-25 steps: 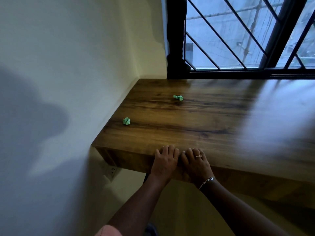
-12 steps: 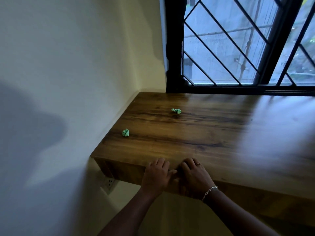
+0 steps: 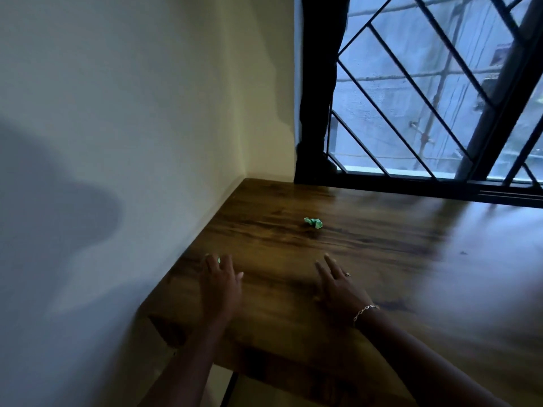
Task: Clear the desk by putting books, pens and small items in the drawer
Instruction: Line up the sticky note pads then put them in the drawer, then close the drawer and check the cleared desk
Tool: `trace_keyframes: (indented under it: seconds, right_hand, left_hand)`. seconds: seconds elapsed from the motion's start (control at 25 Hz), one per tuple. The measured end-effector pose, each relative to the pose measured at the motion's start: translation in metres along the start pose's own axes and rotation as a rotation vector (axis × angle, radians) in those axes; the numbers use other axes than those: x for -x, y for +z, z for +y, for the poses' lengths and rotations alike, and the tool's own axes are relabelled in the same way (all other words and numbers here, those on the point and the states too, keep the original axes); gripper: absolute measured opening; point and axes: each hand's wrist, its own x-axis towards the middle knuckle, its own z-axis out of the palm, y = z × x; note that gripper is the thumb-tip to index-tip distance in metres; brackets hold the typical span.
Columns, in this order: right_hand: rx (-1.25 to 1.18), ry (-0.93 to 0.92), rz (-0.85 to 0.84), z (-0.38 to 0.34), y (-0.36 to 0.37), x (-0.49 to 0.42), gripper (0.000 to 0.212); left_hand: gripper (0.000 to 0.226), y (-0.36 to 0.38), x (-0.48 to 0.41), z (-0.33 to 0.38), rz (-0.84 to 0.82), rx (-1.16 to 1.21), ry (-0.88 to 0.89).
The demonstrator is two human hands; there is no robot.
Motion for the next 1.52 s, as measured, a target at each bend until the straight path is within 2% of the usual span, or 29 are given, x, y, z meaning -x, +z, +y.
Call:
trace_keyframes:
  seconds: [0.12, 0.24, 0.4, 0.64, 0.8, 0.92, 1.12, 1.2, 1.36, 1.52]
  right_hand:
    - [-0.001, -0.008, 0.044, 0.009, -0.018, -0.061, 0.068]
    - [0.042, 0.003, 0.098, 0.017, -0.028, -0.082, 0.062]
    - [0.049, 0.05, 0.045, 0.027, -0.038, -0.118, 0.061]
    - [0.171, -0.015, -0.073, 0.036, -0.037, -0.156, 0.051]
    - [0.144, -0.07, 0.035, 0.039, -0.036, -0.154, 0.031]
    - [0.114, -0.024, 0.105, 0.04, -0.043, -0.142, 0.025]
    - [-0.135, 0.076, 0.266, 0.033, -0.066, -0.106, 0.021]
    - [-0.191, 0.051, 0.296, 0.016, -0.074, -0.084, 0.02]
    - [-0.318, -0.094, 0.188, -0.049, -0.074, -0.034, 0.023]
    - [-0.378, -0.286, -0.012, -0.122, -0.059, 0.011, 0.026]
  left_hand:
    - [0.065, 0.018, -0.049, -0.009, -0.112, -0.007, -0.093]
    - [0.065, 0.025, -0.055, -0.013, -0.21, -0.062, -0.095]
    - [0.047, 0.029, -0.066, -0.013, -0.2, -0.116, -0.037]
    - [0.035, 0.029, -0.079, -0.011, -0.074, -0.039, -0.013]
    - [0.036, 0.026, -0.081, -0.004, -0.069, 0.111, -0.027]
    - [0.039, 0.016, -0.073, 0.011, -0.077, 0.213, -0.019]
    - [0.011, -0.012, -0.041, 0.032, 0.004, 0.338, 0.013]
    - [0.008, -0.023, -0.019, 0.033, 0.031, 0.387, -0.01]
    - [0.024, -0.041, 0.038, 0.025, 0.056, 0.451, -0.047]
    - [0.031, -0.062, 0.1, 0.001, 0.012, 0.44, -0.16]
